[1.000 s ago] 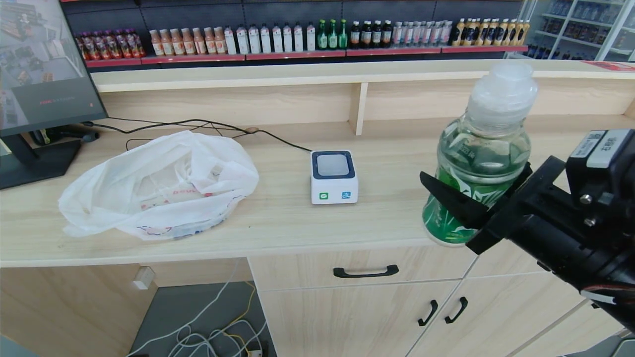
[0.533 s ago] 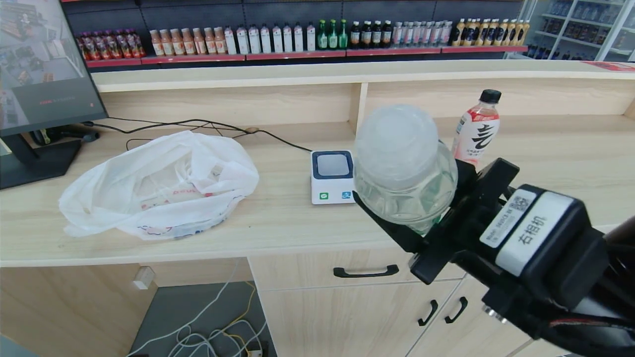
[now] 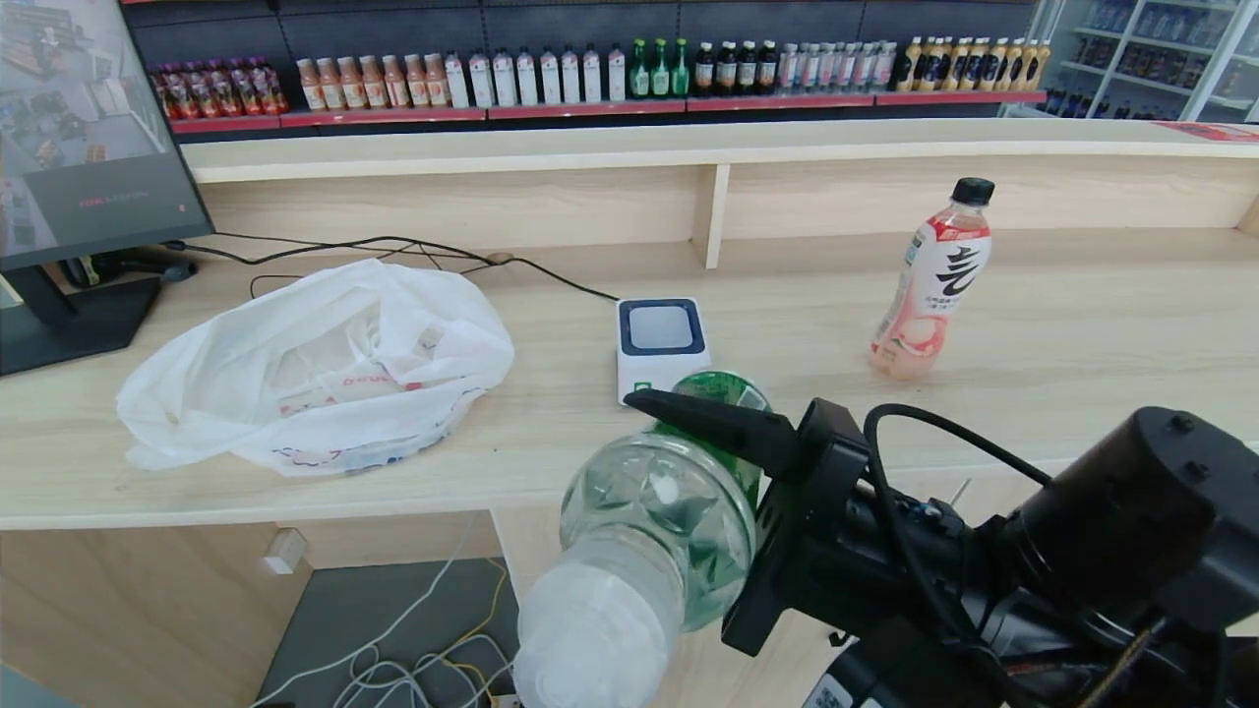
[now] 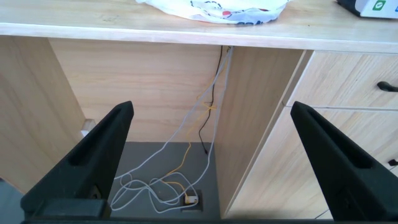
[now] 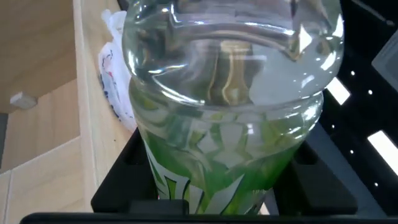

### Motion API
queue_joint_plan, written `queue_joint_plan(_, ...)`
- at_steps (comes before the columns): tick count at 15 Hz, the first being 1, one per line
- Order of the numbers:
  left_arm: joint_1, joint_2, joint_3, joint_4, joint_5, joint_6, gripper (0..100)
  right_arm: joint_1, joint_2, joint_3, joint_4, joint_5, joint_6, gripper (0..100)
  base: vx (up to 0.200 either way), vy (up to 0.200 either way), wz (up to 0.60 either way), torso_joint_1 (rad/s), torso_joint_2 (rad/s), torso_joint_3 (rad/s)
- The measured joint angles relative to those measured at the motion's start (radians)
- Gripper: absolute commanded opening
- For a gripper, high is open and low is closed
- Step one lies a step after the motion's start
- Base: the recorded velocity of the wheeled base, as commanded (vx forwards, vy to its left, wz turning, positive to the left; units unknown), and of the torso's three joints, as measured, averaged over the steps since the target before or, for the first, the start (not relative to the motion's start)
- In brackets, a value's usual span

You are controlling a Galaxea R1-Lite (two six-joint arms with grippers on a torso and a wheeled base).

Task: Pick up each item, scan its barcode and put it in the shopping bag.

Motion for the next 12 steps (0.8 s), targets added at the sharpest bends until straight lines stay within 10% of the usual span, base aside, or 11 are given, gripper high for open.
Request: queue_joint_plan(12,0.000,0.000,0.000,0.000,0.000,0.000,100,0.153,-0.023,-0.038,0.006,-0.009,-0.263,0,0.000,0.000,0.00,0.000,0.00,0.000)
